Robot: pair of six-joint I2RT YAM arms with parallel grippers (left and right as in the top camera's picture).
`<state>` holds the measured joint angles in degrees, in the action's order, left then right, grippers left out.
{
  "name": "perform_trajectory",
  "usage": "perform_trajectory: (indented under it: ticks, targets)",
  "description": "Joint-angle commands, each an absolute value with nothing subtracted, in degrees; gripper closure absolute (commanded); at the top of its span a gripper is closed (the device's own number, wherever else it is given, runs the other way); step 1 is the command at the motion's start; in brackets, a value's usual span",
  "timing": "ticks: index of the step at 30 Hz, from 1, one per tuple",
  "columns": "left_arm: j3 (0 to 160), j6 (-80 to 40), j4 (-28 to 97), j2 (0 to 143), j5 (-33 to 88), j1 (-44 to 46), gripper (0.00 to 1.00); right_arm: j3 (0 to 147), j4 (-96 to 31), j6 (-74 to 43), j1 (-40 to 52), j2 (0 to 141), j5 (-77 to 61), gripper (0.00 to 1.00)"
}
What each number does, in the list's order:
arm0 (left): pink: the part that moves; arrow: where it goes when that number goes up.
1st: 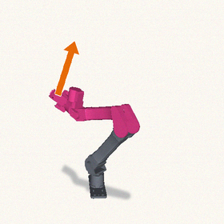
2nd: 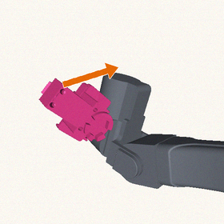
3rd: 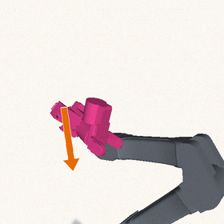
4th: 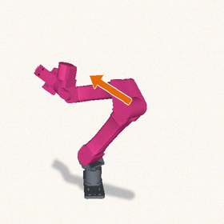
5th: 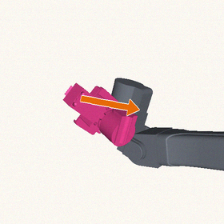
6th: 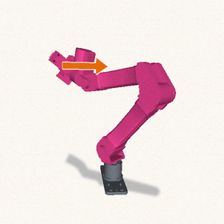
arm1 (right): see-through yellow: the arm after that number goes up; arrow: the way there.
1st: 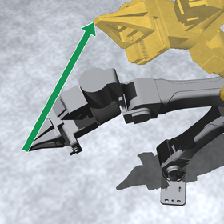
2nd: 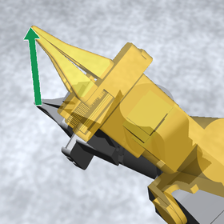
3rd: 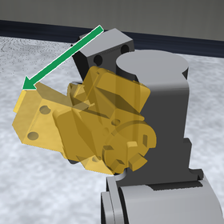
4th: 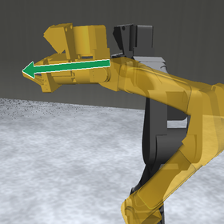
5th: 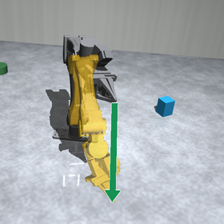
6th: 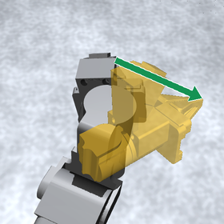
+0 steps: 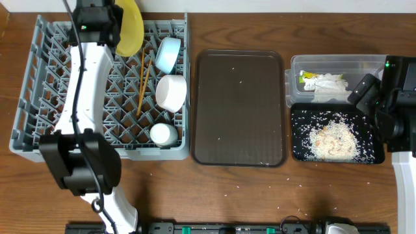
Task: Sort waste into correct bins and load items into the dishwasher
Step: 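Set the yellow plate upright in the rack's back slots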
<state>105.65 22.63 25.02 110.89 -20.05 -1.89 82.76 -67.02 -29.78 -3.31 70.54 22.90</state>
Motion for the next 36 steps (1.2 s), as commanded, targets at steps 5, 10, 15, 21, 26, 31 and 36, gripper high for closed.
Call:
perform_trajectory:
  ticks: [5,10,15,21,26,31,36]
  targets:
    - [105.9,23.3,24.3,113.9,-22.6,-2.1,0.93,83.0,-67.1,-30.8,-3.5,70.5,23.5,0.01]
    - [105.9,23.3,24.3,116.9,-22.6,-1.9,0.93,83.0,-67.1,-30.8,-3.5,70.5,23.5,0.01]
    - [105.9,23.3,23.9,117.5,-22.6,-0.7,0.93,83.0,-67.1,-30.8,-3.5,70.5,23.5,0.01]
    - [105.9,23.2,23.4,117.5,-22.6,0.8,0.74,83.0,-67.1,-30.8,-3.4,70.5,23.5,0.01]
    - [105.9,21.7,23.4,117.4,-22.6,1.5,0.59,83.0,-67.1,-30.8,-3.4,70.5,23.5,0.01]
    - [105.9,18.6,23.4,117.2,-22.6,1.4,0.54,83.0,-67.1,-30.8,-3.4,70.5,23.5,0.01]
    - [105.9,15.2,23.1,115.4,-22.6,1.4,0.52,83.0,-67.1,-30.8,-3.4,70.5,23.5,0.01]
